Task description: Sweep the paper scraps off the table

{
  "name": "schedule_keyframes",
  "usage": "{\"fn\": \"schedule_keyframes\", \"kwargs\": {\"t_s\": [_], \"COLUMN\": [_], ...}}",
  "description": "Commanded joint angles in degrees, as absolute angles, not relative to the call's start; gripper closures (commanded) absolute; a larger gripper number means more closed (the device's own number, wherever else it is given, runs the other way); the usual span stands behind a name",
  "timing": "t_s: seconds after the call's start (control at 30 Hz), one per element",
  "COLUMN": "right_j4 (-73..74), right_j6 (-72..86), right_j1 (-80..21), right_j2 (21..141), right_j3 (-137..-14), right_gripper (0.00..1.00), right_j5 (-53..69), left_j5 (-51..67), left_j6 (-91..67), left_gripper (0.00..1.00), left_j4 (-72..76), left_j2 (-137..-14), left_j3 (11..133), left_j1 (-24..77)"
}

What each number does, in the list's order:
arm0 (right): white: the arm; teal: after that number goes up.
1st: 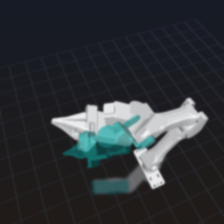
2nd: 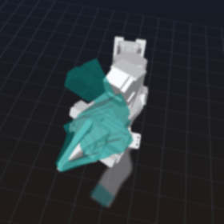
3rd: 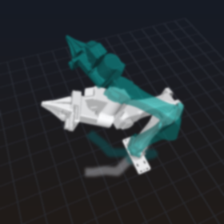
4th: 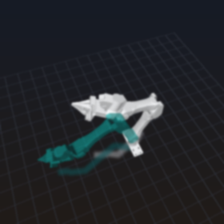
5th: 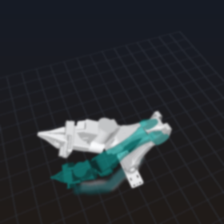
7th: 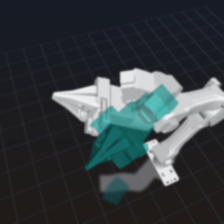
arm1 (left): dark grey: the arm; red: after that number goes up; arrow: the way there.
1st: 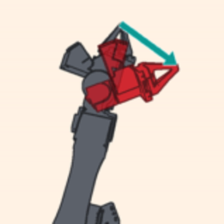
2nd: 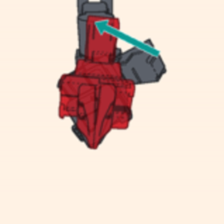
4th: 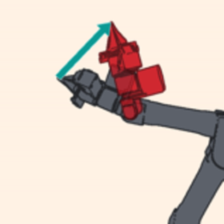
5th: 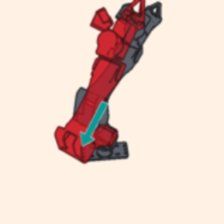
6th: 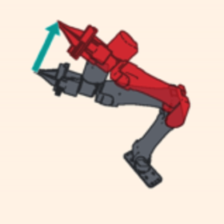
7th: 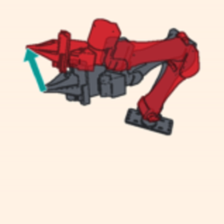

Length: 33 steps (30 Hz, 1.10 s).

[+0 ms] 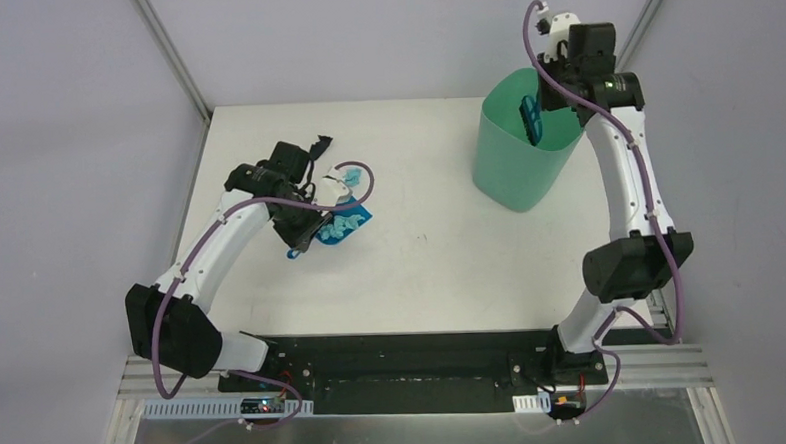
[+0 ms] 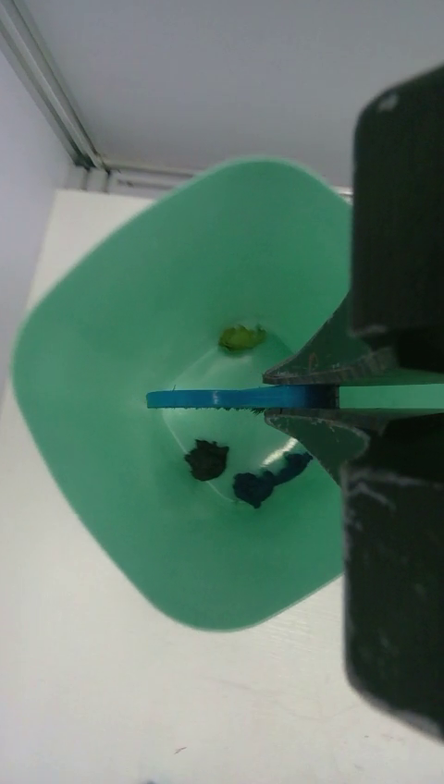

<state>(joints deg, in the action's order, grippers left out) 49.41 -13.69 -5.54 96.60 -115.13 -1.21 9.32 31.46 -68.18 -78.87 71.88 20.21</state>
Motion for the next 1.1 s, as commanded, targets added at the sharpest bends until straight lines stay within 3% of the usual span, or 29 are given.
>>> {"fn": "schedule_keyframes", "kwargs": {"t_s": [0.0, 0.23, 0.7, 0.9, 1.07], "right_j4": [53.76, 56.68, 59.75, 60.77, 60.68], "right_j6": [-13.83, -11.4, -4.5, -5.93, -11.6], "right_j1": [-5.71, -5.71, -12.04, -15.01, -14.11], "right_j2": [100.45, 106.12, 103.99, 101.29, 93.94], "right_j3": [-117.41, -118.19, -118.86, -119.94, -121.94], "right_gripper": [1.0, 1.0, 1.0, 1.0, 1.0], "right_j5": [1.91, 12.12, 34.99, 32.12, 16.48], "left_j5": [10.65, 11.95, 12.04, 11.67, 10.74], "left_j6": [30.16, 29.51, 30.16, 30.53, 30.91], "left_gripper": [1.0, 1.0, 1.0, 1.0, 1.0], "left_j4": [-67.91, -67.58, -68.01, -69.54, -73.39], "left_j2": [-75.87, -75.87, -77.04, -78.03, -82.57], "left_j3": [71.56, 71.51, 73.76, 78.33, 89.01], "left_j1": [20.48, 20.62, 20.57, 20.69, 23.09]}}
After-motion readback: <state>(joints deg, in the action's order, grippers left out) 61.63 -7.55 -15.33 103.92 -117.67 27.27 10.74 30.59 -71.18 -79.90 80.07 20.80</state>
